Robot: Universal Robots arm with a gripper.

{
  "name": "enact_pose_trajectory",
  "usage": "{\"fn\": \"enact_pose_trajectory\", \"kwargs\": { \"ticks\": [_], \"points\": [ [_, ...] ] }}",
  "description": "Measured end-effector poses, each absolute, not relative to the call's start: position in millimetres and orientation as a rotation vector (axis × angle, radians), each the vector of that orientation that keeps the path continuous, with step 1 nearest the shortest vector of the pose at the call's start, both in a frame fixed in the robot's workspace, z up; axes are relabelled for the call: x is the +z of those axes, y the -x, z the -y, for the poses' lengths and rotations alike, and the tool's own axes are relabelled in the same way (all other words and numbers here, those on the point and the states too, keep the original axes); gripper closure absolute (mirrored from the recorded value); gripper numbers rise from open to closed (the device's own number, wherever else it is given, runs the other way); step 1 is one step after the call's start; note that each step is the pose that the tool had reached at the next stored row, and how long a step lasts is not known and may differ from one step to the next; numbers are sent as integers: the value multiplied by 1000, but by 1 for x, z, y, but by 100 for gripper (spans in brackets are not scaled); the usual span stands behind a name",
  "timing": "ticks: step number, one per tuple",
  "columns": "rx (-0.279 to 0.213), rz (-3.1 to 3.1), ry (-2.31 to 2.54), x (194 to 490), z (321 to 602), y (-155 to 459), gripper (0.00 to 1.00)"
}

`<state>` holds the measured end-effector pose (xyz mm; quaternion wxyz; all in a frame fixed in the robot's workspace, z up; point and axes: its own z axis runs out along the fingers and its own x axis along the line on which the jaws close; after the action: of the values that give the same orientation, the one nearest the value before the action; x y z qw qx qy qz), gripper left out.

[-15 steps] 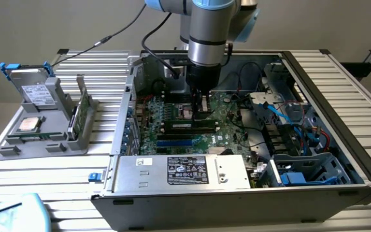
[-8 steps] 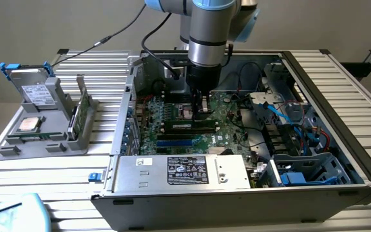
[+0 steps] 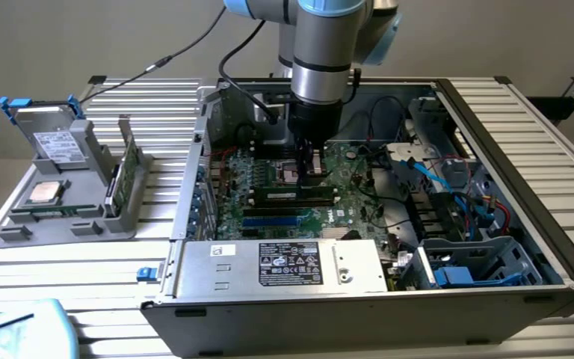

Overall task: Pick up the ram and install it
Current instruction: 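Press down the ram until it locks into place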

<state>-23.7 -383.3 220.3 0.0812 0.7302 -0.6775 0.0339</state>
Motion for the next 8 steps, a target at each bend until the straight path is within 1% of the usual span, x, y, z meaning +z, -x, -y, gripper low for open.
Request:
{"fn": "enact_pose_trajectory", "kwargs": {
  "ticks": [8],
  "points": [
    [101,2025,-2183,220,384,24,86]
  ]
}}
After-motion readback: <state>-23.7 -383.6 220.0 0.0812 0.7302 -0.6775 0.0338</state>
